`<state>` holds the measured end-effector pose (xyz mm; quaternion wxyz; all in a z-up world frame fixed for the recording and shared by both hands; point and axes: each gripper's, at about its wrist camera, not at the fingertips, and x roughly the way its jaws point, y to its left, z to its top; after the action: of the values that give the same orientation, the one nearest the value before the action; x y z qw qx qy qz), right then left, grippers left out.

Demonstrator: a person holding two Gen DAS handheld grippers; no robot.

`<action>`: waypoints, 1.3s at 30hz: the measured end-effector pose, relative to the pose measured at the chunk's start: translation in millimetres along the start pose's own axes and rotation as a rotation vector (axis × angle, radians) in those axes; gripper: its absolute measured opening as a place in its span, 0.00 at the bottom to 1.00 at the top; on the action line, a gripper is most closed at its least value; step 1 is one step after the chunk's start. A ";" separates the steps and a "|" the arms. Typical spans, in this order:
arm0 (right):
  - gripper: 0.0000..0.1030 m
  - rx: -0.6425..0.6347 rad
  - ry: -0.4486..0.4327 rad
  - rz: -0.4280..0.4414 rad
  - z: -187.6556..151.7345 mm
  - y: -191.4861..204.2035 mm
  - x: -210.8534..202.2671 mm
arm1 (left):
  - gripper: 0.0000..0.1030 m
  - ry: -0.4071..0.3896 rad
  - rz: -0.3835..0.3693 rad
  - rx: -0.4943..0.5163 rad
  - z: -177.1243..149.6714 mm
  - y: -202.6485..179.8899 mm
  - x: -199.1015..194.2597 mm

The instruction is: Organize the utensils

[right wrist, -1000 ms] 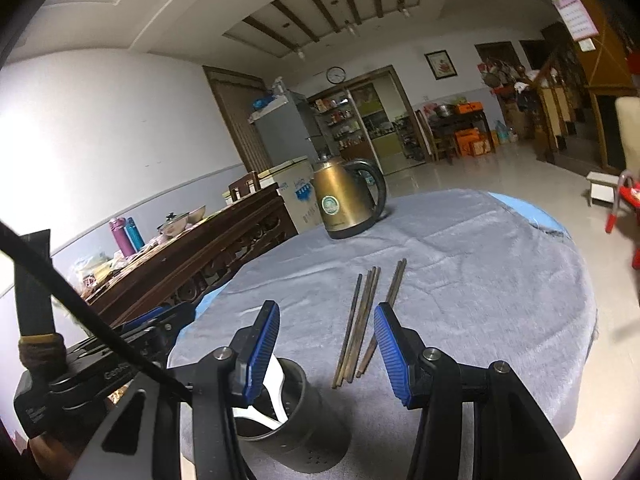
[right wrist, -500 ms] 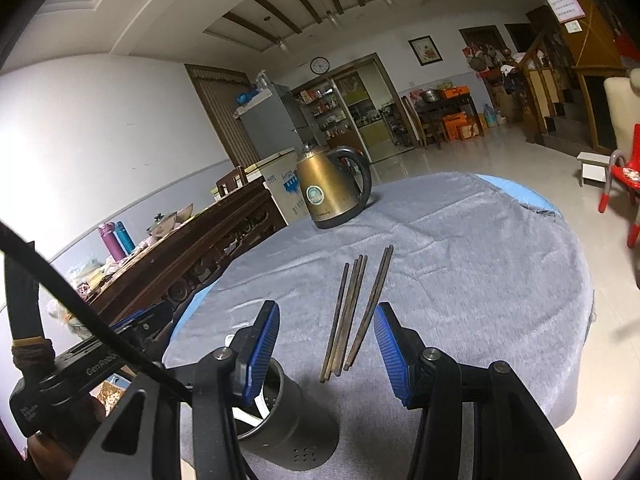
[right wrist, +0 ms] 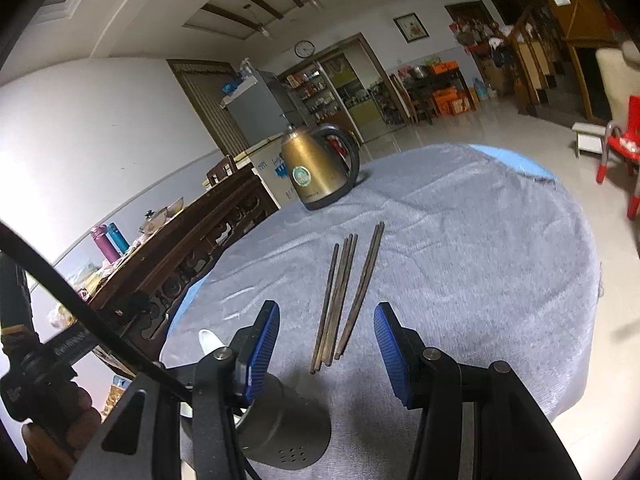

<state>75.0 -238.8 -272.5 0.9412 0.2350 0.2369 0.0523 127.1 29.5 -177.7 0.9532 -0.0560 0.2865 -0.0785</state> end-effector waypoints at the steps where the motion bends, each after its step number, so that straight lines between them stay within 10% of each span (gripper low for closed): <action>1: 0.51 0.015 0.013 -0.001 0.9 -4.0 4.3 | 0.55 0.011 -0.010 -0.008 3.6 4.3 5.1; 22: 0.36 0.166 0.345 -0.036 85.3 -71.4 191.5 | 0.57 0.397 -0.134 0.087 30.4 -22.2 227.7; 39: 0.36 0.188 0.380 -0.015 94.0 -106.4 206.5 | 0.58 0.464 -0.130 0.200 39.5 -75.4 308.7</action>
<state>300.1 -328.8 -336.1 0.8539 0.3058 0.4159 0.0663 394.4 -98.2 -299.3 0.8557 0.0398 0.4842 -0.1785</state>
